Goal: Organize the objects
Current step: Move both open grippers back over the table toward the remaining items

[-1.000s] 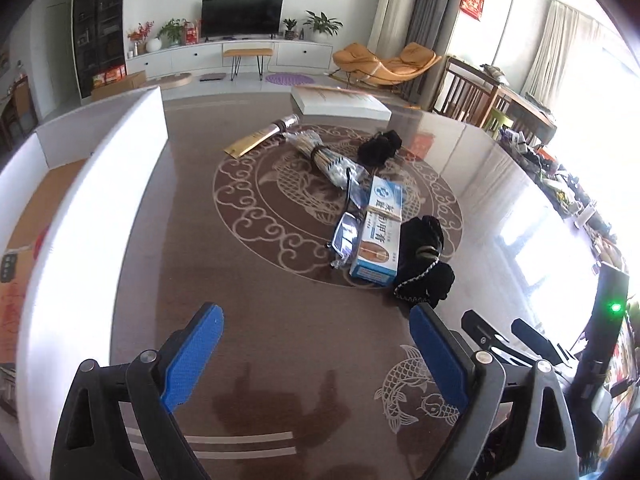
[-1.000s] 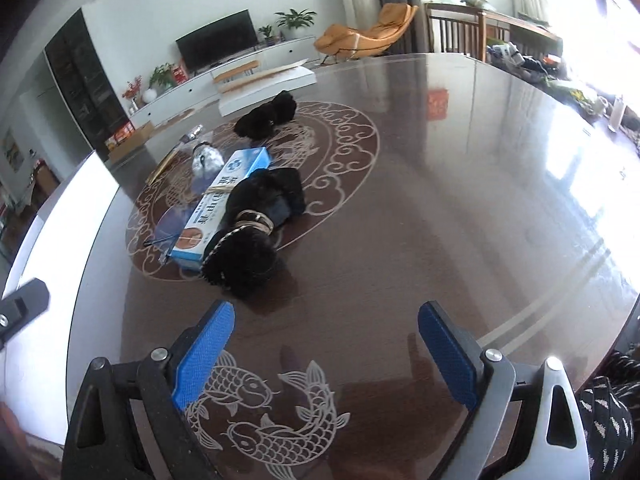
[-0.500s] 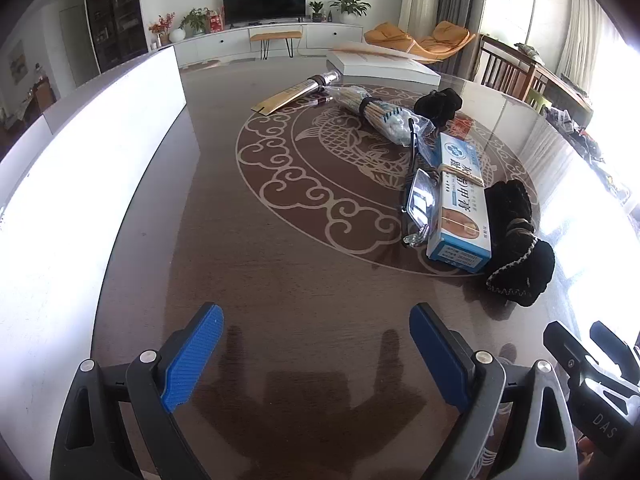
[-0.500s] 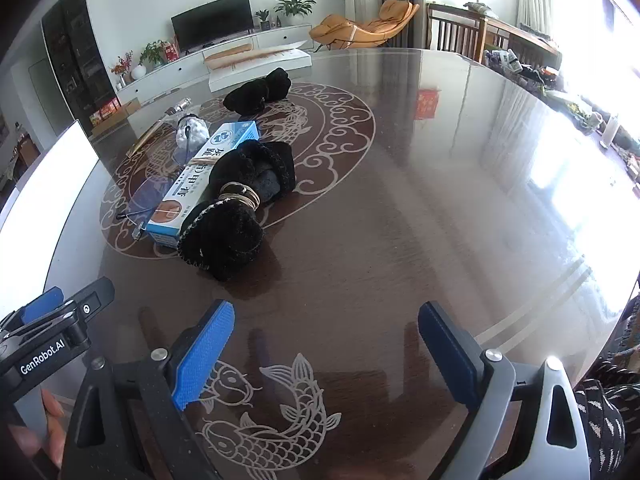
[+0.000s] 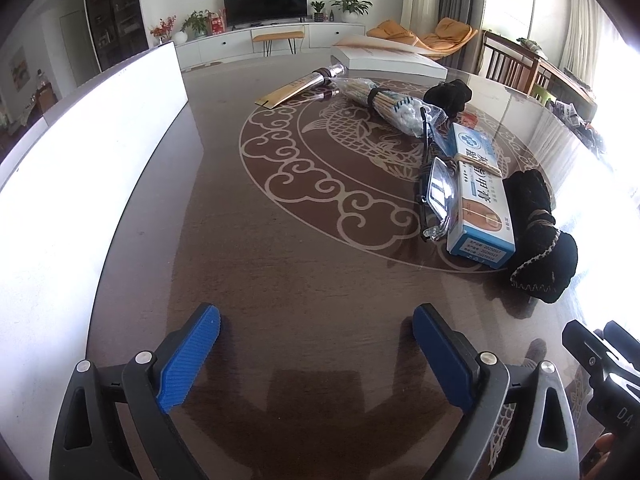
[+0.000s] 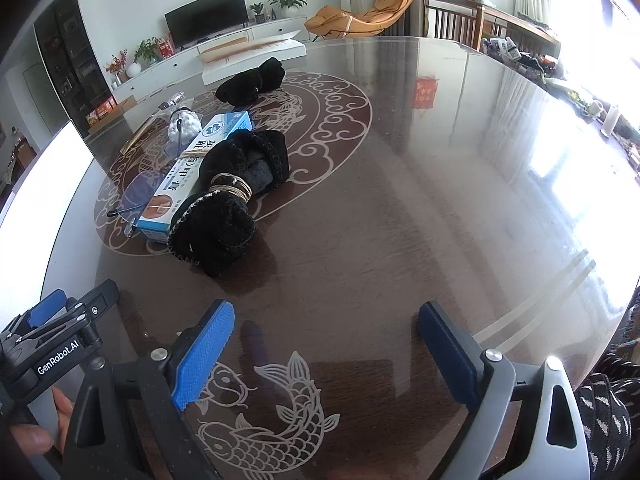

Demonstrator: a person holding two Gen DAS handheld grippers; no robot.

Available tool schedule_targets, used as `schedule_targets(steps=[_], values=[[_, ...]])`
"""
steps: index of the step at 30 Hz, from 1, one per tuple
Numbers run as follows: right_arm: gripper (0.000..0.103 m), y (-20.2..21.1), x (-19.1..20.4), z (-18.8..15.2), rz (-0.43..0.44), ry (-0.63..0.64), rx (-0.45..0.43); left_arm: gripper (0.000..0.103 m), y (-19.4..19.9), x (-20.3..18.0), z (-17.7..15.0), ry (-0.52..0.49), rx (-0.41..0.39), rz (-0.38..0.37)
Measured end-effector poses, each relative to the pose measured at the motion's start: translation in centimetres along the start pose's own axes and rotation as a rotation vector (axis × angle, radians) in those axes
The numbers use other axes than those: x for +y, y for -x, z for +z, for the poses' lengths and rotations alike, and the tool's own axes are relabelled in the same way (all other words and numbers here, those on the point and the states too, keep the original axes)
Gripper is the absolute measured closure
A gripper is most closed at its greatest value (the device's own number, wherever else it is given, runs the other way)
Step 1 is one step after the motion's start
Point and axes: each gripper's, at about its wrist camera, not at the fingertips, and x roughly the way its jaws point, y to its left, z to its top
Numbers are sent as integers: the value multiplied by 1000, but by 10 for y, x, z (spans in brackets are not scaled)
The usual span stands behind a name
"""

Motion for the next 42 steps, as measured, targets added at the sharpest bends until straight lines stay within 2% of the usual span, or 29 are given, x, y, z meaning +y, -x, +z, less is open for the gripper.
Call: schedule_targets(steps=[3,7,13,17,29,36,42], values=[[9,0,1,0,-2,2,1,0,-2,-1,1,-3,3,-1],[2,-1,3,0,-9,10,9,0,-2,-2,1,1,3,3],[0,-4,4,0,-34,20,17,0,-3,-2,1,1,2,3],[0,0,4,0,29,18,12,0,-3,-2,1,1,1,3],[0,-1,4,0,31,12,12,0,-3,-2,2,-2,2,1],[0,4,-9,1,113,-62,-7,0,-3,-2,2,-2,1,1],[0,5,-8,6,132,-73,-8,0,-3,-3,3,2,-2,4]])
